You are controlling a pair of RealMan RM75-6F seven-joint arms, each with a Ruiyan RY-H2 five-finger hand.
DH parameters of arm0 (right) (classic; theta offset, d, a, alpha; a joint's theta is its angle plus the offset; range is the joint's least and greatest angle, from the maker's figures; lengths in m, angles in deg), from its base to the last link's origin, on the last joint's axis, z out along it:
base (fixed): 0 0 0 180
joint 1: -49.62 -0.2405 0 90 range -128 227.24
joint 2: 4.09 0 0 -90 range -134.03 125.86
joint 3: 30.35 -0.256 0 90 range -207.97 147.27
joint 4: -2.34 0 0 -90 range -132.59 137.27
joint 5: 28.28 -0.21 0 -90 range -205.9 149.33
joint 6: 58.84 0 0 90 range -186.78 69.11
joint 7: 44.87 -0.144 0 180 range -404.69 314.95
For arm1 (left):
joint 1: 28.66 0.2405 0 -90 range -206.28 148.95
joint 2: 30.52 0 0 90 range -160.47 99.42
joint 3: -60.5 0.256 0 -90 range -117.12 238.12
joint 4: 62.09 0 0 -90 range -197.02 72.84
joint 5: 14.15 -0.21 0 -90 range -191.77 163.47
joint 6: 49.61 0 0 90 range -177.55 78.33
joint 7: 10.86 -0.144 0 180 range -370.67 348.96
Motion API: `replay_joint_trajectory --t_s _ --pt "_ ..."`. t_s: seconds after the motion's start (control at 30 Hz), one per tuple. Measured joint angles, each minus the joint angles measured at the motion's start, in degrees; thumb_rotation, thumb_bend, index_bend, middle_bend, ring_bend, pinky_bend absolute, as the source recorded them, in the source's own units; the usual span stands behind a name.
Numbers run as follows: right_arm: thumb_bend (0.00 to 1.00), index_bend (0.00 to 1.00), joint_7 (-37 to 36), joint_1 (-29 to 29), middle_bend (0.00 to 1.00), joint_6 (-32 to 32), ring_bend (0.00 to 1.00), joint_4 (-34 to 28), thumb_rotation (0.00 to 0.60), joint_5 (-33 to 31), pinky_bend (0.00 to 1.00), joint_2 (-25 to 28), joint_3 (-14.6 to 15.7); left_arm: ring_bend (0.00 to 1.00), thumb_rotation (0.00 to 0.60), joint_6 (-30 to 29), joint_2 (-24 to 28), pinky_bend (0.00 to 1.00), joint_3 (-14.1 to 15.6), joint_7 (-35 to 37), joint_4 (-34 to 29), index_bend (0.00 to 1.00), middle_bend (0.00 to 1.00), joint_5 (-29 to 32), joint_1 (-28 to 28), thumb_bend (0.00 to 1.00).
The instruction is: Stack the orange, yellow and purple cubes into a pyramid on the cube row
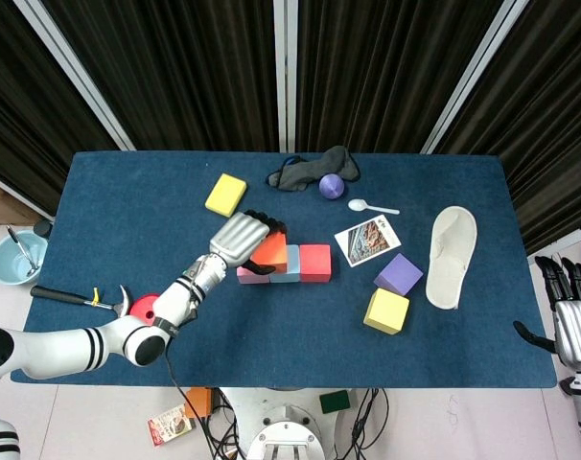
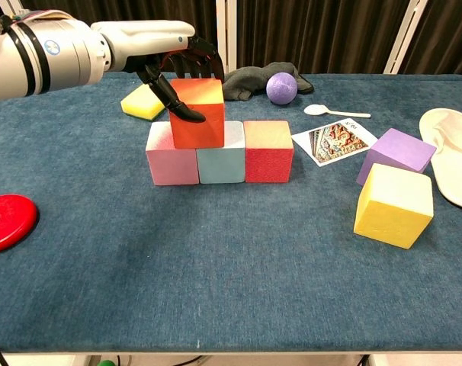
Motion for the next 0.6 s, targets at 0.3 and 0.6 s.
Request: replay_joint_trajectory --t_s 0.3,0.6 --pt "0.12 0.00 -0.50 0.16 0.07 -0.17 0.00 0.23 0.600 -0.03 0.06 -0.01 0.01 0.24 0.459 -0.23 0.19 0.28 0.09 -0.82 -0.32 0.28 0.28 -0.21 -0.17 0.25" --pt "0.12 0.00 -0.98 0.32 0.07 -0.41 0.00 0.30 0.600 0.09 0.06 0.08 0.01 0.16 0.461 -0.88 0.13 0.24 0.56 -2.19 -0.23 0.21 0.20 -0.71 -0.24 0.25"
